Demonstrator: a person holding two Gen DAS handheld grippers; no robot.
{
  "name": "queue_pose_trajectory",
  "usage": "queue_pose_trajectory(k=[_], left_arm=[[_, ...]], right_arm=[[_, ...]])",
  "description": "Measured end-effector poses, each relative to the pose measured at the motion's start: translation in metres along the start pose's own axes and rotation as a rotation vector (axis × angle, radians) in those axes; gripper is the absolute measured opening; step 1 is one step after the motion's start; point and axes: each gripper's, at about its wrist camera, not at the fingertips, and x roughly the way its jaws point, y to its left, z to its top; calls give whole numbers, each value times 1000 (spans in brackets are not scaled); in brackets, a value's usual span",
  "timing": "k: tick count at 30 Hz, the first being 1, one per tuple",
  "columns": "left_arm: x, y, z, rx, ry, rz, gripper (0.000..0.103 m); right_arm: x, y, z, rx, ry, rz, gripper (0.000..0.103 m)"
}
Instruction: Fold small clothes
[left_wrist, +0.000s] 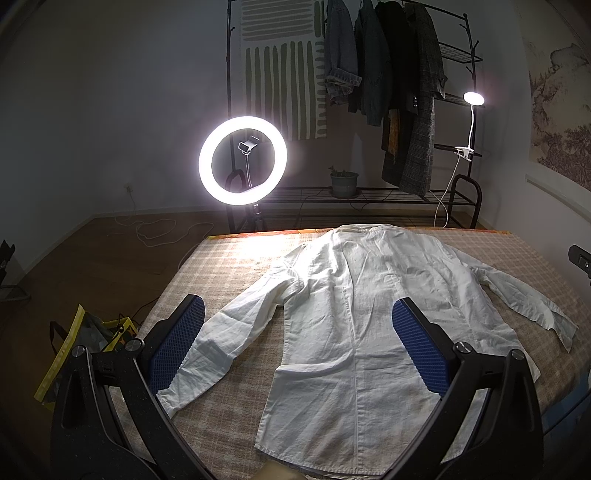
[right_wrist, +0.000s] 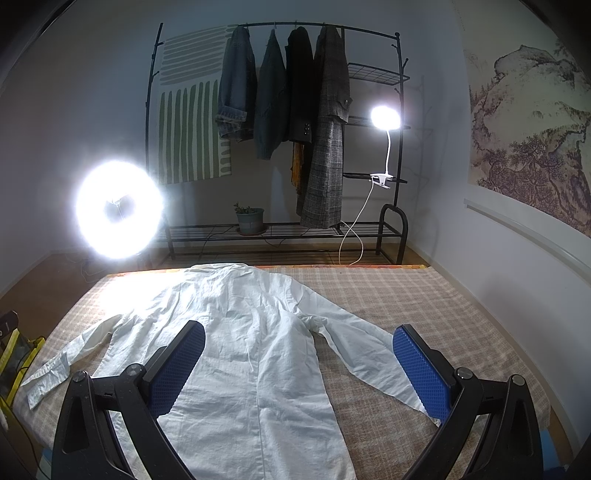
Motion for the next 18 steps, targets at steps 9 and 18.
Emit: queue_pose_trajectory(k=[9, 18], left_arm=[[0, 0, 0, 1, 0, 1, 103], [10, 23, -6, -12, 11, 27, 103]], right_arm=[[0, 0, -2, 1, 0, 1, 103], [-4, 4, 10, -3, 3, 13, 103]])
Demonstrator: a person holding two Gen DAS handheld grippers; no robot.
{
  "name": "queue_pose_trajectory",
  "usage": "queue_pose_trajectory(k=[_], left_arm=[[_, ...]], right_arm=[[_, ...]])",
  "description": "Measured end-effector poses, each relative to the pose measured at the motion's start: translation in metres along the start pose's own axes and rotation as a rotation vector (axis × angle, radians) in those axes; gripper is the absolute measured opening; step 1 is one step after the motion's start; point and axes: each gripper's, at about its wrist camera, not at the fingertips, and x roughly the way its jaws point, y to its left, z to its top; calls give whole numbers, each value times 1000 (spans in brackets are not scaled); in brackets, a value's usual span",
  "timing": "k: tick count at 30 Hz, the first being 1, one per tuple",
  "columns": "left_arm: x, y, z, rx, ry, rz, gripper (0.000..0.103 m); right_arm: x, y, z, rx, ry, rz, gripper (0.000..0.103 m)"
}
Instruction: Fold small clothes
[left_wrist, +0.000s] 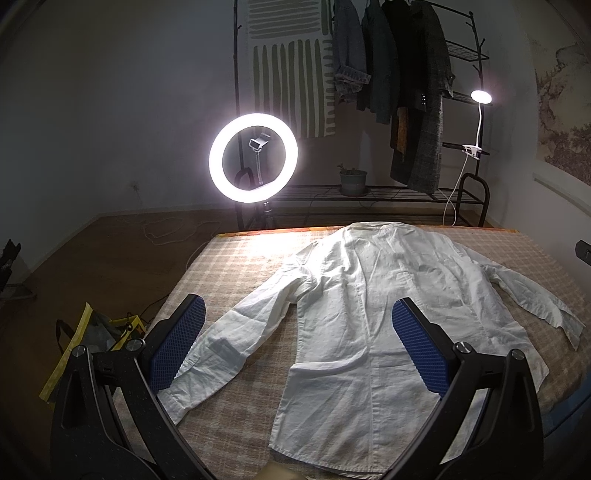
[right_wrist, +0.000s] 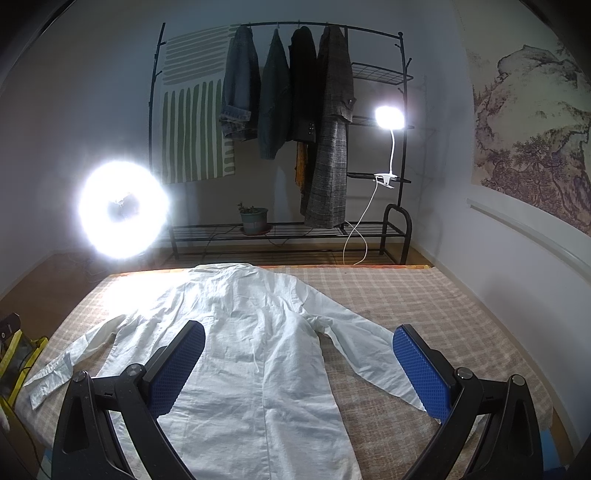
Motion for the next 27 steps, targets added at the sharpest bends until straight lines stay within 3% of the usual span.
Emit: queue_pose_trajectory(k=[9, 12, 16, 18, 23, 27], left_arm=[[30, 57, -10, -25, 81, 48, 95], [51, 86, -17, -33, 145, 72, 88], [89, 134, -29, -137, 284, -1, 77], [110, 152, -36, -157, 344, -2, 71], [164, 197, -55, -207, 460, 5, 69], [196, 230, -81, -323, 552, -29, 69]], right_arm=[[12, 21, 2, -13, 13, 44, 103], [16, 30, 0, -19, 14, 84, 103], [18, 42, -3, -17, -11, 175, 103], [20, 47, -4, -14, -16, 215, 103], [31, 63, -8, -34, 15, 260, 102], [36, 74, -13, -79, 32, 269, 100]])
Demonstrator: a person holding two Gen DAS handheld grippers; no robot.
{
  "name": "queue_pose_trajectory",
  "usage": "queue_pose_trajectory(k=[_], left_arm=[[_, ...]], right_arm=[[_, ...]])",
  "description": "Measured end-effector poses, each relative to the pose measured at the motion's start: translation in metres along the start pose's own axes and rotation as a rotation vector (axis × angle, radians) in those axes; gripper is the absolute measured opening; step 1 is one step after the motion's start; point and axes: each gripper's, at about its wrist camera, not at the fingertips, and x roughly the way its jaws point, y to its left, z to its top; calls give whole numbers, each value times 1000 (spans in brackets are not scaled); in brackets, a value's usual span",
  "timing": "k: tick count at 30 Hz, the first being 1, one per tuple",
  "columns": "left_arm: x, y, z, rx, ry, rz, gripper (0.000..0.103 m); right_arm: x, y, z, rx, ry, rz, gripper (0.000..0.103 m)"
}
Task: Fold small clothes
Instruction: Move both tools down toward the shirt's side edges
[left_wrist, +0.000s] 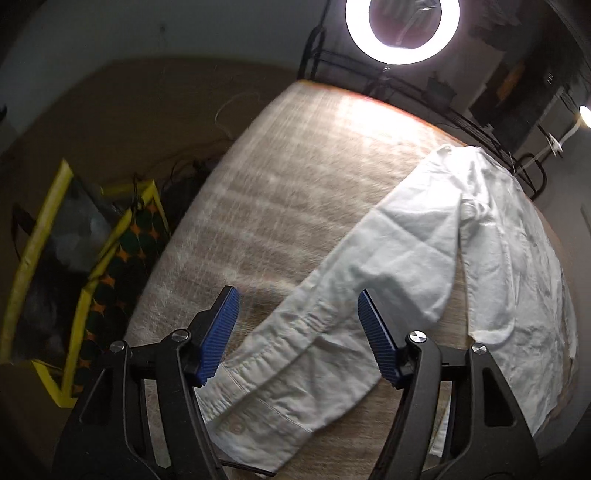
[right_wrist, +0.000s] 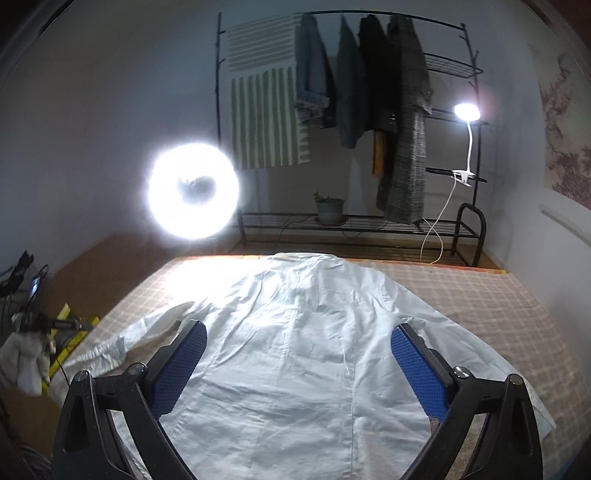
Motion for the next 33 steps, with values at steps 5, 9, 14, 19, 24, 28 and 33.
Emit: queue_pose_trajectory(k=[5, 9, 14, 19, 24, 28, 33], left_arm=[[30, 21, -2, -60, 68, -35, 66], [45, 19, -4, -47, 115, -44, 56], [46, 7, -5, 6, 124, -57, 39], [43, 5, -5, -9, 106, -78, 1], [23, -7, -5, 10, 40, -98, 0], [-5, -25, -3, 7, -28, -152, 0], [-34, -73, -7, 77, -91, -240, 0]], right_arm=[[9, 3, -7, -32, 31, -8, 99], [16, 1, -10, -30, 58, -14, 99], [18, 2, -11, -42, 64, -22, 99], [18, 1, -12, -45, 72, -29, 99], [17, 0, -12, -44, 72, -30, 99], [15, -1, -13, -46, 74, -29, 98], [15, -2, -14, -42, 97, -16, 93]])
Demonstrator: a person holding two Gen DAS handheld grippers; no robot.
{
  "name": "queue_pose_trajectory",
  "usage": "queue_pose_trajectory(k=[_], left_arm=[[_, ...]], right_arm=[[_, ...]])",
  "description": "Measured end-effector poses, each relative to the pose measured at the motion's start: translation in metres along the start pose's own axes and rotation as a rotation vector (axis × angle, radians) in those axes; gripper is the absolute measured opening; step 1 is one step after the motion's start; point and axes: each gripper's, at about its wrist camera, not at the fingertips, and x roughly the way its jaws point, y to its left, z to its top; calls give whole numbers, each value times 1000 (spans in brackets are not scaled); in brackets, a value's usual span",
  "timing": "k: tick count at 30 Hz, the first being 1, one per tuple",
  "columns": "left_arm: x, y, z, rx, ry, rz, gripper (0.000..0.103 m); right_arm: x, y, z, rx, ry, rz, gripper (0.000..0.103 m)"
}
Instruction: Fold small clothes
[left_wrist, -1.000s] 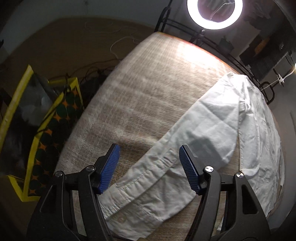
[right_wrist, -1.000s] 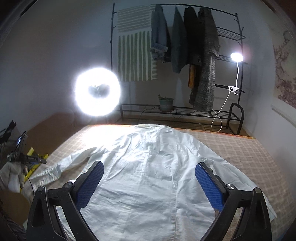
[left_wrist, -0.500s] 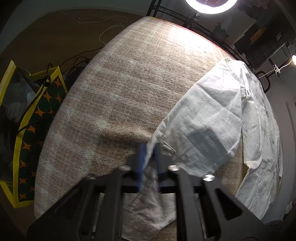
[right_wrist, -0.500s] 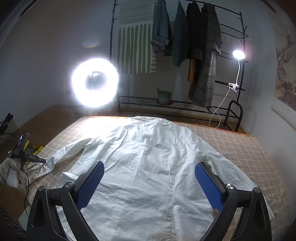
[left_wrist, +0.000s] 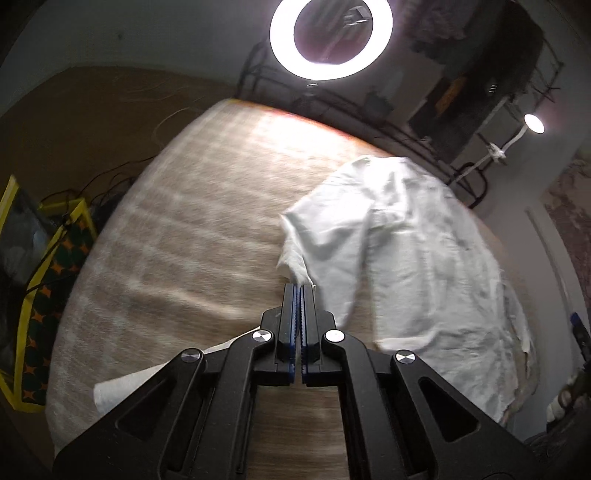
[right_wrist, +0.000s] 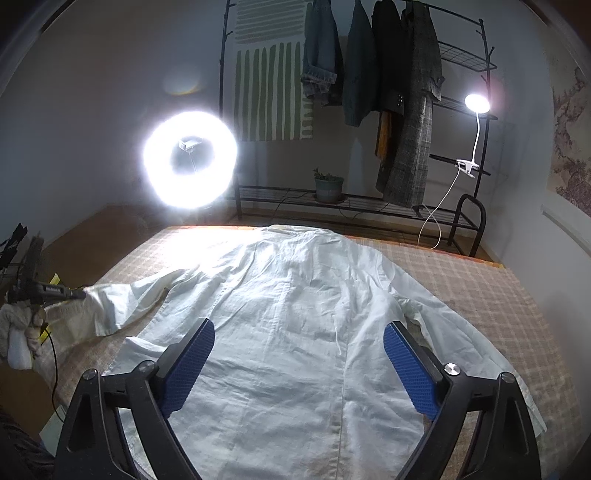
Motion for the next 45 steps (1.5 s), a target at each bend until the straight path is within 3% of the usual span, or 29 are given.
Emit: queue_pose_trajectory(k=[6, 11, 18, 20, 24, 25, 28, 30, 33, 37, 40, 45], left_arm=[[-2, -89, -19, 189, -3, -81, 0], [17, -158, -56, 367, 55, -111, 0], [45, -190, -90, 475, 140, -87, 0], [44, -194, -96, 495, 156, -65, 4], [25, -189, -96, 475, 137, -100, 41], [16, -185, -96, 459, 126, -121, 43], [-9, -170, -91, 401, 79, -156, 47], [-18, -149, -87, 348, 46, -102, 47], [-4, -112, -83, 200, 111, -92, 46], [24, -88, -91, 63, 226, -155, 46], [38, -98, -98, 97, 275, -155, 46], [48, -119, -116, 200, 324, -139, 46]], right_arm=[[-4, 0, -1, -5, 9, 16, 90], [-5, -3, -3, 15, 24, 34, 88], [6, -17, -11, 100, 97, 105, 85], [9, -19, -13, 112, 116, 120, 85], [19, -16, -18, 123, 157, 162, 85], [21, -14, -18, 124, 169, 173, 85], [29, -5, -21, 121, 210, 220, 85], [33, 7, -25, 102, 234, 256, 85], [45, 26, -34, 83, 289, 310, 85], [68, 50, -54, 98, 423, 418, 83], [84, 64, -74, 127, 521, 483, 80], [100, 73, -93, 143, 616, 503, 66]])
